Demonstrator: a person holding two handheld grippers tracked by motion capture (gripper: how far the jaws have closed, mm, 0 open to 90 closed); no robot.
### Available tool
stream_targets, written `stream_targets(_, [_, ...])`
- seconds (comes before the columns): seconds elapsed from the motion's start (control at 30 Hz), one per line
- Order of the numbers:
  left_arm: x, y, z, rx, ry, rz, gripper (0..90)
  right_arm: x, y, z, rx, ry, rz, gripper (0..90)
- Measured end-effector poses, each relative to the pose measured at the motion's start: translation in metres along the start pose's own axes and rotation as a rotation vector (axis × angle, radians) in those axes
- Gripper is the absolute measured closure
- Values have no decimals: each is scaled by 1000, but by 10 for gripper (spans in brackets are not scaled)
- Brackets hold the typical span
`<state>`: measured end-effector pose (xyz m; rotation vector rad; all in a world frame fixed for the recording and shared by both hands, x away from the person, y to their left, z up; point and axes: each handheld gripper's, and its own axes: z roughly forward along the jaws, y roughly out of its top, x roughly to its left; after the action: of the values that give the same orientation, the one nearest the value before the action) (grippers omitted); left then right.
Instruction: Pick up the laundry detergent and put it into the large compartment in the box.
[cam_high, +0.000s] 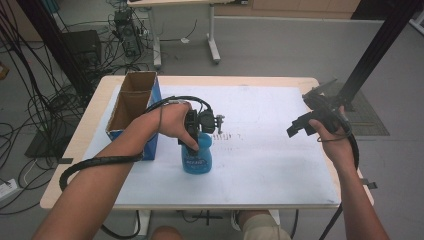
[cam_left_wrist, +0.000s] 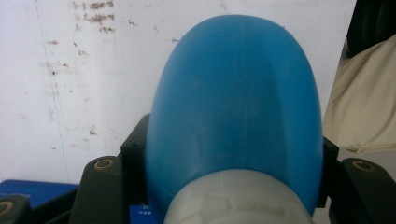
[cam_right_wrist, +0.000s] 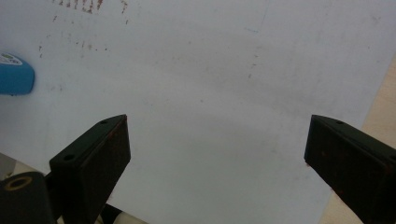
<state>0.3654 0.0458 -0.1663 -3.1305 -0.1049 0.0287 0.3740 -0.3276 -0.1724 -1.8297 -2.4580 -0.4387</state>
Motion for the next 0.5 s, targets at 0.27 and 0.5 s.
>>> stream_targets(0.27, [0, 1, 0, 5, 1, 1, 380, 1, 0, 1, -2, 2, -5, 68])
stream_targets(0.5, [0, 1, 0, 6, 2, 2, 381, 2, 0, 0, -4, -1, -4, 67])
